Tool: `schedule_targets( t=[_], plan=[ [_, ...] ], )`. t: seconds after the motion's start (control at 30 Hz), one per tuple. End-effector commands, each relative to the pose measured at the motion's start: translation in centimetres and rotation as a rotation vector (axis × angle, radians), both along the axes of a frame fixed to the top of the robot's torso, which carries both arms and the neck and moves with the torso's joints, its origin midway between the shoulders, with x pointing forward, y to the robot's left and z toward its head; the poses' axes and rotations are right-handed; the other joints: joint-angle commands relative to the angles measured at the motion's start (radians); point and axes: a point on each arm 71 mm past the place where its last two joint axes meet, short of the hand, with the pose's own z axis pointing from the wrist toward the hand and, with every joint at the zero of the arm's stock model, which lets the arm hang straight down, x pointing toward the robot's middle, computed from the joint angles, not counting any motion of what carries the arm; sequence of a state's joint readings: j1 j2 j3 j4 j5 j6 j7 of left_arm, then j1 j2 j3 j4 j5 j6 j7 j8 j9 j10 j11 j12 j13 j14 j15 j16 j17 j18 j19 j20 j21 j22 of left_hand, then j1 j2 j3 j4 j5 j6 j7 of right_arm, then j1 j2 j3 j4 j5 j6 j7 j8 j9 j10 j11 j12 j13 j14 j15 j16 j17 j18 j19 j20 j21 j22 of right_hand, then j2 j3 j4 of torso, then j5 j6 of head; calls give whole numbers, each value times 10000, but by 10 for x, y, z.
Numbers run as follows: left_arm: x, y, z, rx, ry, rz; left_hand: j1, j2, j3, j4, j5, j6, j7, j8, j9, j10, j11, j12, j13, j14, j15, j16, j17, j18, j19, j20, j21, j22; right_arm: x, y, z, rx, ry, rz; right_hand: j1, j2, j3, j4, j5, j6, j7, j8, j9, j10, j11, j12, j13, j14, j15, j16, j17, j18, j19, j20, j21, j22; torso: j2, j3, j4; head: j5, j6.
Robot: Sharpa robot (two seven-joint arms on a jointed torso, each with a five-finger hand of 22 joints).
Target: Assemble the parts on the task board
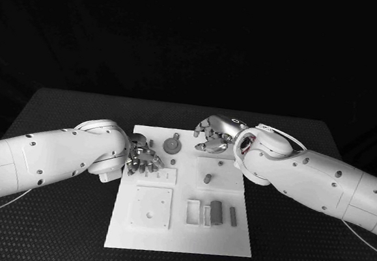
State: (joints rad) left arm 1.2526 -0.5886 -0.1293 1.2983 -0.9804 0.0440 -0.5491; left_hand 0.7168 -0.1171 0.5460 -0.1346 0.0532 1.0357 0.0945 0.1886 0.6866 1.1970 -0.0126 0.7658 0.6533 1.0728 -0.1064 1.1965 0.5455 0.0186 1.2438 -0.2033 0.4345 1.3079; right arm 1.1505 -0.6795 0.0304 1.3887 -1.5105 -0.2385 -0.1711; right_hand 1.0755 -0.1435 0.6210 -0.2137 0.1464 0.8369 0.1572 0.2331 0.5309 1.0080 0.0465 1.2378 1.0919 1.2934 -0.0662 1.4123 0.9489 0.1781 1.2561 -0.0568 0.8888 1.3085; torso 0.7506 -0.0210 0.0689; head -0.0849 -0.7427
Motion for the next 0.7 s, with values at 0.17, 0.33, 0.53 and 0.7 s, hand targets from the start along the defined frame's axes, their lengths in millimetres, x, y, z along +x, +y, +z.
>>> schedule_targets(
  t=[0.17, 0.33, 0.53, 0.7],
  plan=[
    [-3, 2, -8, 731, 213, -199, 332, 368, 28, -288, -22, 12, -8, 16, -2, -18, -50, 90, 41, -19, -75, 66, 41, 350, 55, -54, -26, 100, -1, 1, -1, -90, 56, 117, -96, 14, -2, 70, 34, -14, 65, -47, -9, -48, 38, 64, -10, -24, 65, -65, 7, 837, -7, -89, -35, 180, 7, -3, -1, -5, -23],
    [-3, 2, -8, 741, 173, -186, 560, 708, 3, -601, -20, 60, -28, 69, 26, 10, -68, 113, 56, 3, -90, 93, 61, 339, 83, -65, -4, 138, -1, 1, -1, -89, 54, 114, -97, 16, -2, 72, 34, -13, 65, -47, -9, -49, 38, 64, -11, -27, 65, -67, 1, 837, -7, -89, -35, 180, 0, -1, -5, -15, -39],
    [-3, 1, -7, 673, 121, -201, 740, 1075, 23, -844, -19, 104, -49, 108, 40, 49, -89, 127, 62, 31, -108, 116, 77, 331, 112, -80, 18, 160, -1, 1, -1, -96, 61, 114, -95, 17, -1, 72, 34, -12, 65, -46, -9, -49, 38, 65, -11, -25, 65, -66, 4, 837, -7, -89, -35, 180, 0, -7, 4, -21, -47],
    [-2, 2, -7, 531, 112, -127, 948, 1279, 65, -1042, -17, 127, -62, 131, 45, 98, -102, 159, 78, 69, -125, 156, 103, 324, 158, -97, 56, 180, -1, 1, -1, -101, 65, 107, -95, 17, -1, 72, 34, -11, 65, -46, -9, -49, 38, 65, -11, -23, 65, -65, 9, 837, -6, -89, -35, 180, -2, -8, 4, -23, -49]
  ],
)
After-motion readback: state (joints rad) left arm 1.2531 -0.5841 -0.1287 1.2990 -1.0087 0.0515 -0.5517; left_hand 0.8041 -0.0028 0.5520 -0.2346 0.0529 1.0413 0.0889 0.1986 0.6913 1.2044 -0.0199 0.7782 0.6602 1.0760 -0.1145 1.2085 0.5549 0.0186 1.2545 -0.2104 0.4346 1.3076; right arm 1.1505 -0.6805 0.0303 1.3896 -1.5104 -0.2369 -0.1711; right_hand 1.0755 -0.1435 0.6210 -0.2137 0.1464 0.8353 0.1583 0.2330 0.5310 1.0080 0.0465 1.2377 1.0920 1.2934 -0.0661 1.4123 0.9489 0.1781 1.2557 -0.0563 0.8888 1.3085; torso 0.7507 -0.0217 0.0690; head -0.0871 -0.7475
